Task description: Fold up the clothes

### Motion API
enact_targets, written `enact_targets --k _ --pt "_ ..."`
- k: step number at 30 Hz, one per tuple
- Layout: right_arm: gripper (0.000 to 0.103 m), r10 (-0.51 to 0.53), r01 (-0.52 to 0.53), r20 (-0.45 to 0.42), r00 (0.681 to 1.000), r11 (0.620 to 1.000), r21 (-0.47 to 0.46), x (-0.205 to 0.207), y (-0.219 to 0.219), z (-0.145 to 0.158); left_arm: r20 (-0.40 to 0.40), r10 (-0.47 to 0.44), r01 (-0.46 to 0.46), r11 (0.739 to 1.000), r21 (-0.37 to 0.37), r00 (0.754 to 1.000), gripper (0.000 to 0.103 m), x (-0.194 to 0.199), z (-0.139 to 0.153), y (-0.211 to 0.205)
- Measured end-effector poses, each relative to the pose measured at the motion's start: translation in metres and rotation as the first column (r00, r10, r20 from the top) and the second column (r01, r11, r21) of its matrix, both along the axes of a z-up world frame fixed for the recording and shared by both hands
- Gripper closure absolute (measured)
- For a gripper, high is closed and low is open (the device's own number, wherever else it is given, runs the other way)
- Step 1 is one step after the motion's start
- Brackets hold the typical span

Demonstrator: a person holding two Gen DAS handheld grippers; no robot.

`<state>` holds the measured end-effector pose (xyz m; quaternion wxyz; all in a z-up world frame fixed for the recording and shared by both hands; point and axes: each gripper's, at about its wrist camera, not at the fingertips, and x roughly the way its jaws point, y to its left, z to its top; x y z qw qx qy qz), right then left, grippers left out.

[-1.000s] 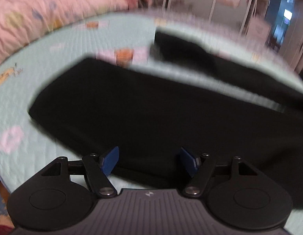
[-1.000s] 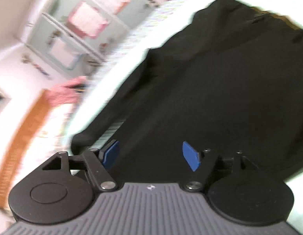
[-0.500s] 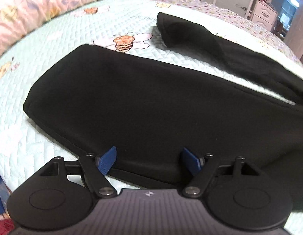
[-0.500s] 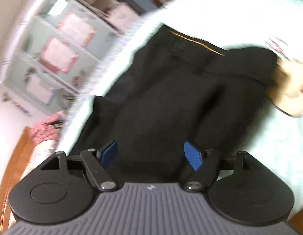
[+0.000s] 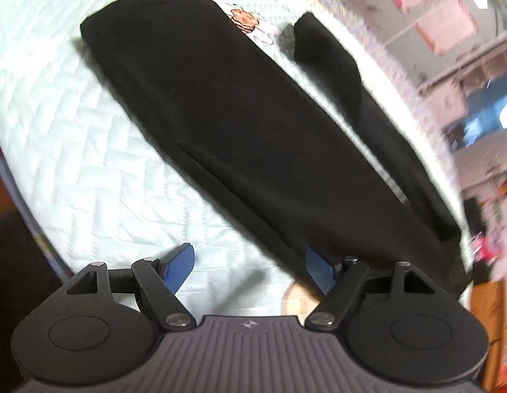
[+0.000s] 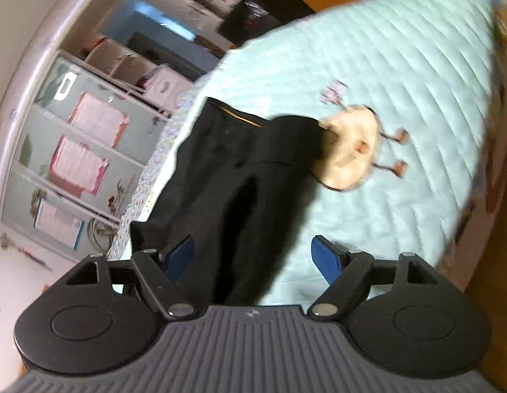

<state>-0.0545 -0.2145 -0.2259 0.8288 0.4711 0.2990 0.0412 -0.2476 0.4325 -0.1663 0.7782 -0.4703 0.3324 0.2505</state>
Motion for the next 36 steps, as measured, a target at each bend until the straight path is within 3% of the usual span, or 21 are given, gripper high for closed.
enact_targets --k 5,10,16,20,21,22,24,26,27,32,36 --pt "0.020 0.024 -0.024 0.052 0.998 1.000 -0.012 0.020 0.007 -0.007 0.097 0.083 -0.073 0.992 -0.101 0.992 0.025 -0.001 -0.013 0.014" --pt "0.019 0.045 -0.039 0.103 0.994 0.997 -0.066 0.033 0.018 -0.010 0.187 0.124 -0.098 0.985 -0.141 0.975 0.024 0.003 -0.023 0.023" --pt "0.018 0.051 -0.044 0.119 0.992 0.997 -0.065 0.042 0.019 -0.010 0.245 0.184 -0.135 0.970 -0.204 0.952 0.024 0.006 -0.028 0.033" --pt "0.021 0.075 -0.066 0.120 0.990 0.995 -0.077 0.046 0.018 -0.010 0.238 0.160 -0.121 0.978 -0.168 0.958 0.026 0.017 -0.021 0.033" --pt "0.022 0.074 -0.066 0.116 0.990 0.995 -0.075 0.047 0.018 -0.010 0.231 0.146 -0.114 0.982 -0.149 0.962 0.036 0.021 -0.019 0.033" --pt "0.026 0.071 -0.063 0.114 0.991 0.996 -0.070 0.048 0.017 -0.010 0.221 0.134 -0.107 0.986 -0.130 0.966 0.056 0.025 -0.018 0.032" --pt "0.041 0.052 -0.048 0.099 0.994 0.998 -0.045 0.048 0.012 -0.013 0.170 0.113 -0.096 0.990 -0.104 0.979 0.087 0.031 -0.021 0.032" --pt "0.077 0.029 -0.028 0.062 0.998 0.999 -0.014 0.049 0.005 -0.018 0.150 0.099 -0.086 0.993 -0.086 0.984 0.089 0.032 -0.022 0.031" --pt "0.081 0.027 -0.027 0.049 0.998 1.000 0.000 0.048 0.002 -0.020 0.149 0.092 -0.081 0.994 -0.077 0.985 0.091 0.032 -0.021 0.030" --pt "0.089 0.044 -0.043 0.044 0.998 0.999 -0.016 0.040 -0.001 -0.010 0.091 0.013 -0.019 0.998 0.068 0.996 0.093 0.044 0.004 0.023" --pt "0.091 0.071 -0.061 0.082 0.994 0.992 -0.113 0.026 0.011 0.018 0.079 -0.006 -0.005 0.991 0.137 0.997 0.094 0.042 0.020 0.020"
